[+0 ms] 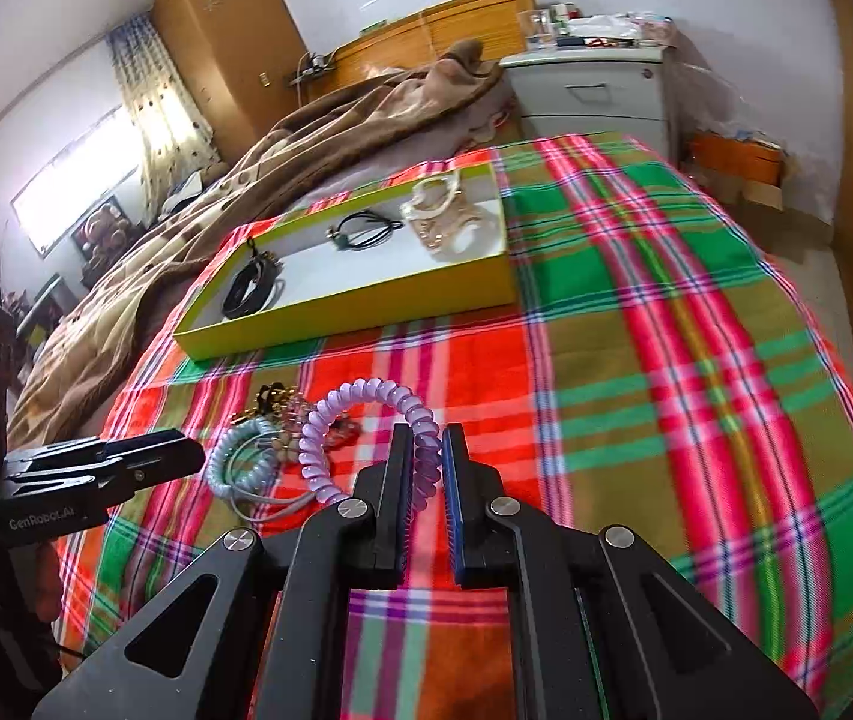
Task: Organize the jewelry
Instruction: 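Move the right gripper back to the lilac spiral hair tie and close on it, then grasp the grey flower hair tie with the left gripper while the right holds the lilac spiral, then carry the grey flower tie into the box with the left gripper while the right carries the lilac spiral in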
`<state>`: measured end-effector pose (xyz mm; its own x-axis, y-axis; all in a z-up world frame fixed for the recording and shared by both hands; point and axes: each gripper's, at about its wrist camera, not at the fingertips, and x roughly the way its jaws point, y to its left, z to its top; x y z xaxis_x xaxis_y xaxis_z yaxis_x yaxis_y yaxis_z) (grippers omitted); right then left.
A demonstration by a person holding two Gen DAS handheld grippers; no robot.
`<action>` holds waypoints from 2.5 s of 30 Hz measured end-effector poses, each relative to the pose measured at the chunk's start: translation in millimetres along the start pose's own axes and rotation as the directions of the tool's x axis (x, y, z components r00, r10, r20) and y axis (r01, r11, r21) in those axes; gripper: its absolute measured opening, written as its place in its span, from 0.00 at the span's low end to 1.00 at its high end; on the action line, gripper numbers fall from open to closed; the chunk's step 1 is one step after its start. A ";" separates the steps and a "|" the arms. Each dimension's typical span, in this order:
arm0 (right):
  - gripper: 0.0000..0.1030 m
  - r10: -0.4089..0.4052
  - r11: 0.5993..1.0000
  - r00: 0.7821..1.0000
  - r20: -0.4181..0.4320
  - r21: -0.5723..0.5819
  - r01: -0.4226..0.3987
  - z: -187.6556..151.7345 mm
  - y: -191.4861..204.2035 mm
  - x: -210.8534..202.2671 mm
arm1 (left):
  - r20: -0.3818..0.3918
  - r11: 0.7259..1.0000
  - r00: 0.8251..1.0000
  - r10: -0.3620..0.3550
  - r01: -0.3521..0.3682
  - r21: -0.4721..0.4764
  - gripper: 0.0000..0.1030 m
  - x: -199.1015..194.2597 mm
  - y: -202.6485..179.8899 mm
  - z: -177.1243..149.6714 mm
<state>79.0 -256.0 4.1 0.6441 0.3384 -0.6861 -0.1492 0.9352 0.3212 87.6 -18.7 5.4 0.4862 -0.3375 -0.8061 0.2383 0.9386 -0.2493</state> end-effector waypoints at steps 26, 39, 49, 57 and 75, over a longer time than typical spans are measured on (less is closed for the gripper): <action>0.10 0.011 0.998 1.000 0.017 0.059 -0.012 -2.2 -23.6 -5.0 | -0.056 0.948 0.994 0.096 -0.074 0.309 0.38 47.2 -68.1 17.4; 0.10 0.011 0.997 1.000 0.017 0.081 -0.012 -3.7 -27.9 -2.3 | -0.066 0.953 0.996 0.061 -0.038 0.301 0.18 48.9 -74.1 19.1; 0.10 0.004 0.997 1.000 0.020 0.082 -0.005 -3.5 -26.8 -3.2 | -0.039 0.971 0.999 0.023 -0.013 0.239 0.12 36.6 -65.8 20.1; 0.10 -0.002 0.998 0.999 0.037 0.068 -0.001 1.5 -19.8 -8.8 | -0.001 0.978 1.000 0.003 -0.003 0.208 0.12 20.1 -58.5 23.5; 0.10 0.000 1.000 0.997 0.078 0.014 -0.001 33.7 1.3 -9.8 | 0.077 0.989 0.997 0.024 -0.035 0.145 0.13 -9.0 -31.6 47.5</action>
<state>97.8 -261.6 33.3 0.7004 0.3294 -0.6332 -0.1395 0.9332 0.3312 115.6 -48.7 46.0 0.5553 -0.3197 -0.7678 0.3409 0.9296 -0.1405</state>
